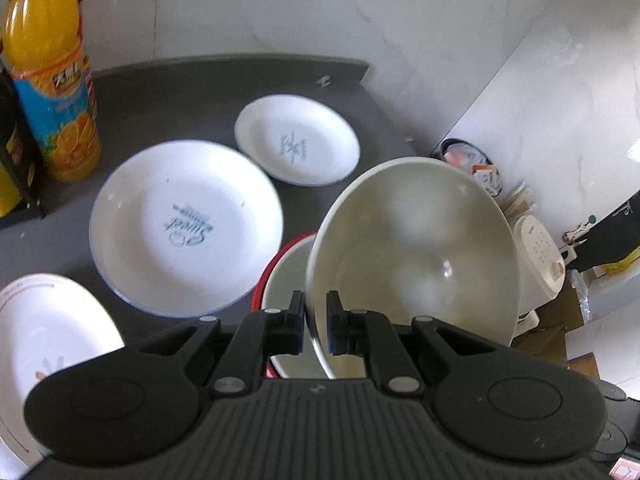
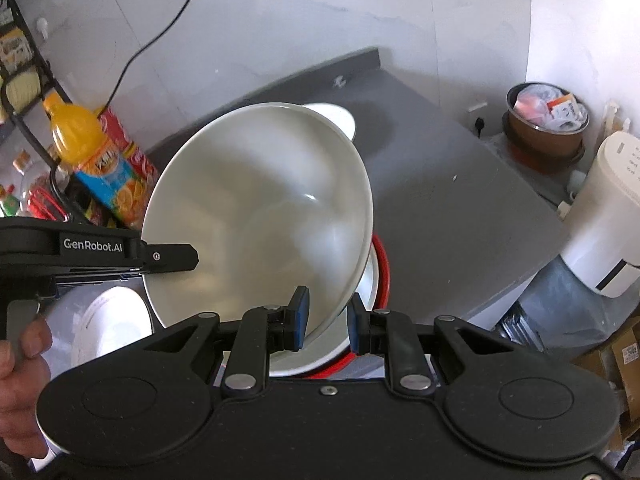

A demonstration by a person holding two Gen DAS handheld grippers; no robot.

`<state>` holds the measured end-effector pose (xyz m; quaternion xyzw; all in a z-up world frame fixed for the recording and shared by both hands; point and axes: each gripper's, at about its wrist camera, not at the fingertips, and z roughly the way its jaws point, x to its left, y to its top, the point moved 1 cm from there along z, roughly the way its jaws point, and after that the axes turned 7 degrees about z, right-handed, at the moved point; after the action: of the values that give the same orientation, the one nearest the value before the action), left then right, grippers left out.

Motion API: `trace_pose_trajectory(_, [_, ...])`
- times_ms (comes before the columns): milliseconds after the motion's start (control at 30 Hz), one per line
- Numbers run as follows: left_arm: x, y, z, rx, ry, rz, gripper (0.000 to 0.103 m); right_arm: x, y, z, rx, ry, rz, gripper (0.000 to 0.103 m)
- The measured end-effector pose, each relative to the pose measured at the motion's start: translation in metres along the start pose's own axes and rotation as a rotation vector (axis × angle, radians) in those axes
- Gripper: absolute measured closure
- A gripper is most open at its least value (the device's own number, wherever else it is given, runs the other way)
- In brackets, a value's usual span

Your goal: Organize plates and bowls

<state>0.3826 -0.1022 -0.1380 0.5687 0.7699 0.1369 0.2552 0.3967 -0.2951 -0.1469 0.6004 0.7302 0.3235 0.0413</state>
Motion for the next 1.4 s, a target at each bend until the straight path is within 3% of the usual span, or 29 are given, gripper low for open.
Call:
trace_pose_trajectory(400, [0.009, -0.010, 0.022, 0.094, 0.023, -0.011, 0.094, -0.001, -0.006, 0.022, 0.087, -0.020, 0.001, 0.084])
trace_pose_trajectory(667, [0.008, -0.010, 0.039, 0.161, 0.004, -0.023, 0.094, -0.009, 0.004, 0.029, 0.087, -0.054, -0.003, 0.082])
trace_pose_trajectory(1100, [0.000, 0.013, 0.058, 0.144, 0.010, -0.010, 0.093, -0.018, 0.018, 0.041, 0.057, -0.084, -0.008, 0.080])
trace_pose_trajectory(1233, [-0.004, 0.020, 0.064, 0.165, 0.028, 0.008, 0.090, -0.017, 0.019, 0.038, 0.062, -0.067, 0.003, 0.076])
trace_pose_trajectory(1333, [-0.003, 0.024, 0.062, 0.172, 0.034, 0.006, 0.089, -0.015, 0.019, 0.034, 0.061, -0.060, 0.002, 0.063])
trace_pose_trajectory(1400, [-0.003, 0.025, 0.060, 0.175, 0.033, 0.007, 0.083, -0.013, 0.018, 0.030, 0.052, -0.059, 0.000, 0.056])
